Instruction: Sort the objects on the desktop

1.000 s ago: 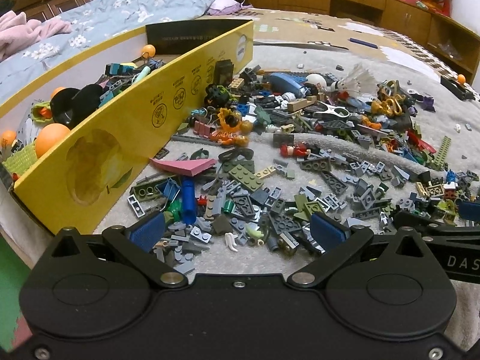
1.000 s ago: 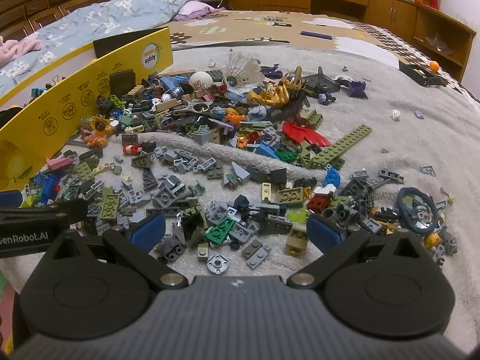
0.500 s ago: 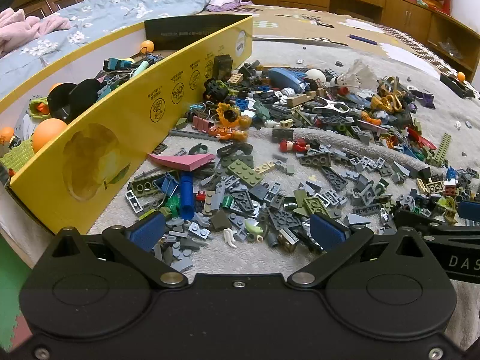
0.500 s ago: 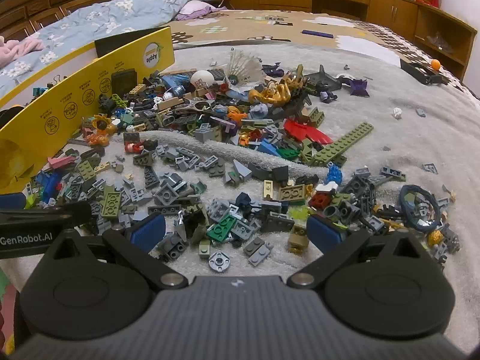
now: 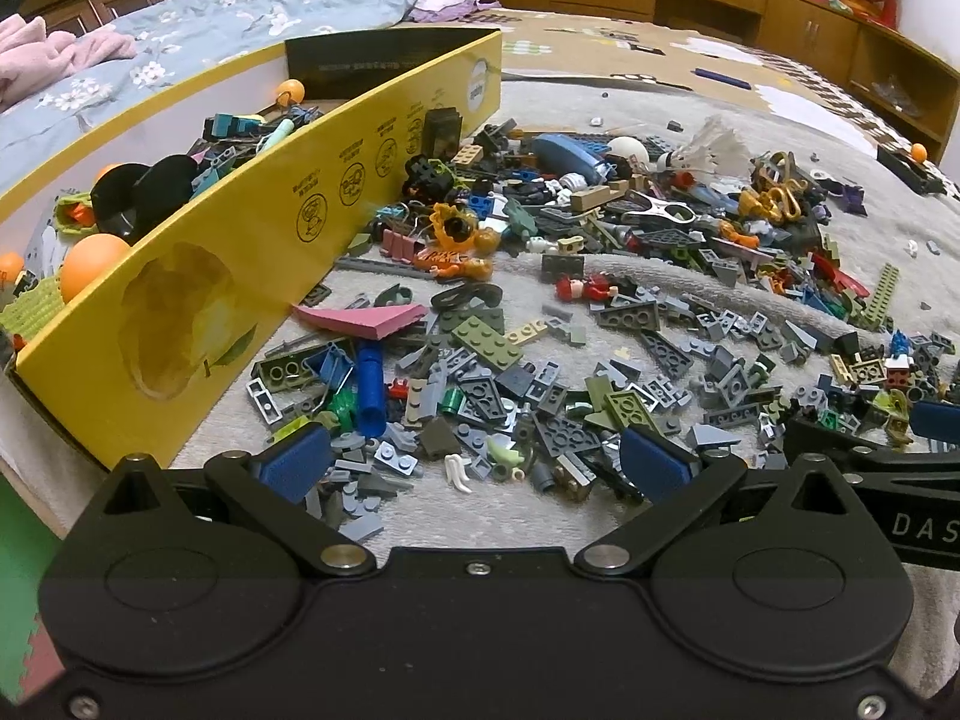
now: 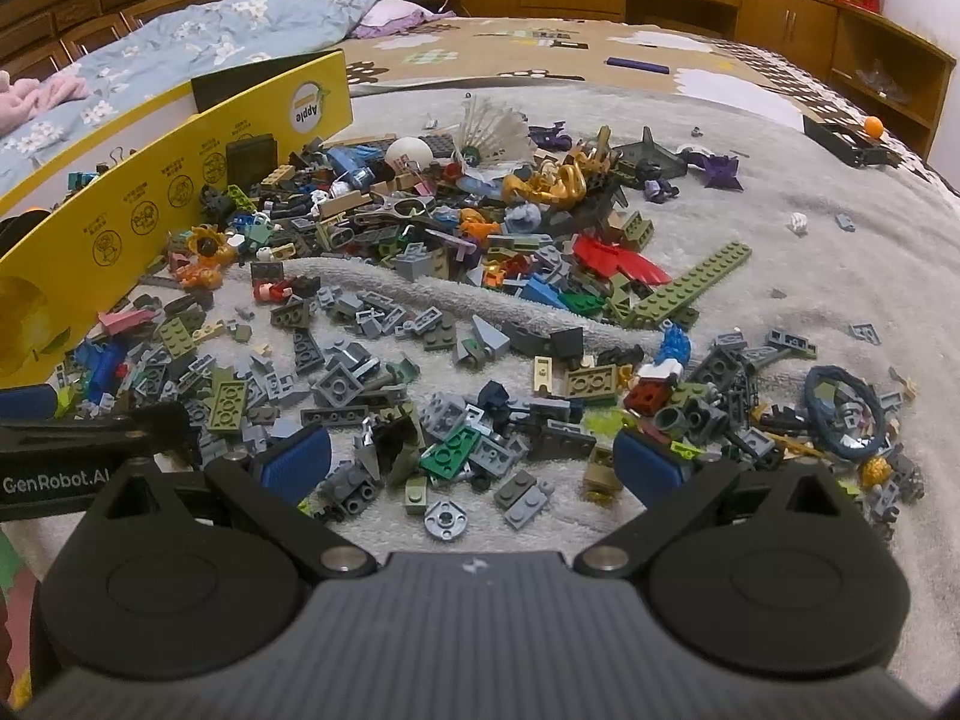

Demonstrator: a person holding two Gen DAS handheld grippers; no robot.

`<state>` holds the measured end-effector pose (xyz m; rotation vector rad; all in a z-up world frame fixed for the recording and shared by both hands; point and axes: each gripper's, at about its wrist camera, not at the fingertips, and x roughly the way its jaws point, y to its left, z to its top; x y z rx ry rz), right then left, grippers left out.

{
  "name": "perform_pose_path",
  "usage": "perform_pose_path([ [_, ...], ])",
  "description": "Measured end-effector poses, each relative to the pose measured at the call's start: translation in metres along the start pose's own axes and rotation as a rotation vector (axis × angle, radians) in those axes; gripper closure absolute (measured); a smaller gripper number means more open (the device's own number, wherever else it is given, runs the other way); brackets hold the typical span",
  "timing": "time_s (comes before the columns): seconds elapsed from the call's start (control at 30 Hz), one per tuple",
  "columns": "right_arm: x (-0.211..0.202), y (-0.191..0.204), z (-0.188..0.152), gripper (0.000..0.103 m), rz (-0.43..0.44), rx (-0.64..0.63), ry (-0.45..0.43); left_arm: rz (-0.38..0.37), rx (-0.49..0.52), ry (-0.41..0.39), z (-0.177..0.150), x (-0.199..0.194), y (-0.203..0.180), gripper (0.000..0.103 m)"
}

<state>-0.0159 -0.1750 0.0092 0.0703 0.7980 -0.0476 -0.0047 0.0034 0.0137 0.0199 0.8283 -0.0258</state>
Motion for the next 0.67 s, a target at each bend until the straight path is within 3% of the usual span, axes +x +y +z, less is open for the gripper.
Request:
perform_pose_path([
  [0.67, -0.003, 0.0012, -0.0015, 0.0, 0.002, -0.002, -0.006, 0.003, -0.004, 0.004, -0.0002, -0.0006, 0.0005, 0.0],
])
